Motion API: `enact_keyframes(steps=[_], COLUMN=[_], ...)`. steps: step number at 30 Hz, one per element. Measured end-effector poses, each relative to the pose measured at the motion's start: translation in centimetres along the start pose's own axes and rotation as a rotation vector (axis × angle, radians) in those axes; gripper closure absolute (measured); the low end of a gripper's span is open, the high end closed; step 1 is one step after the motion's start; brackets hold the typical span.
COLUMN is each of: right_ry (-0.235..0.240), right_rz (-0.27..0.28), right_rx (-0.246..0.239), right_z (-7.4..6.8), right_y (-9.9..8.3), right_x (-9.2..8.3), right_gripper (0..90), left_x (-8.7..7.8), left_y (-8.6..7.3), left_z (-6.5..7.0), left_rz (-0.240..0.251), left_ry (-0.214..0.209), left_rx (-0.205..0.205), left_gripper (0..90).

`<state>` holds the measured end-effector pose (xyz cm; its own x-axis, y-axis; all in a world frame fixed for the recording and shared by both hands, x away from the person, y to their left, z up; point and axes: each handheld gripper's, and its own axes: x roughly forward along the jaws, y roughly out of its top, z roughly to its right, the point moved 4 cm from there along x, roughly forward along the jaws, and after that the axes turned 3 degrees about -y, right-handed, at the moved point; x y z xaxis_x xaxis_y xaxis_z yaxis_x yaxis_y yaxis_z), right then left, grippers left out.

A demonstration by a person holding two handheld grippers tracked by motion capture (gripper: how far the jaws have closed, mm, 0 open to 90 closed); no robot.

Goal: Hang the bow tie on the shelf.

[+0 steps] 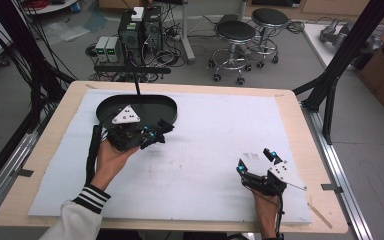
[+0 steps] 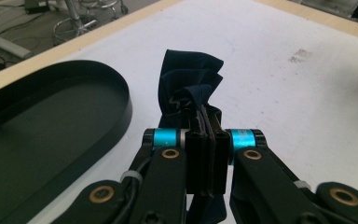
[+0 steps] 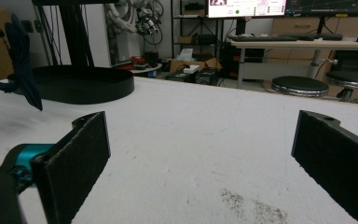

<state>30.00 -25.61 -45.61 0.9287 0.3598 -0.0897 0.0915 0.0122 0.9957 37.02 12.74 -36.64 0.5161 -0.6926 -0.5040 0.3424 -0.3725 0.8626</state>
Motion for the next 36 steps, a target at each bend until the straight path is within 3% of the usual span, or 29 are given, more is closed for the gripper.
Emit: enact_keyframes(steps=[7,13,21,30,36], right_ry=[0.000,0.001,0.002,0.001,0.001], right_rz=[0.000,-0.007,-0.005,-0.005,-0.005], right_rx=[-0.001,-0.001,-0.006,-0.007,-0.006], right_z=[0.0,0.0,-0.1,0.0,0.0], right_y=[0.0,0.0,0.0,0.0,0.0], right_x=[0.0,0.0,0.0,0.0,0.0], right_gripper=[3.2,3.3,3.2,3.2,3.2], left_x=[-0.7,-1.5,-2.1,-2.9,-3.5], left_y=[0.6,1.7,2.9,4.0,4.8], left_z=[-1.0,-2.1,-3.1,-4.2,-5.7], left_rz=[0.007,0.052,0.062,0.119,0.135], left_ry=[0.023,0.033,0.060,0.093,0.113], left_rx=[0.009,-0.004,0.016,0.028,0.018], left_gripper=[88.1,88.2,88.2,88.2,88.2])
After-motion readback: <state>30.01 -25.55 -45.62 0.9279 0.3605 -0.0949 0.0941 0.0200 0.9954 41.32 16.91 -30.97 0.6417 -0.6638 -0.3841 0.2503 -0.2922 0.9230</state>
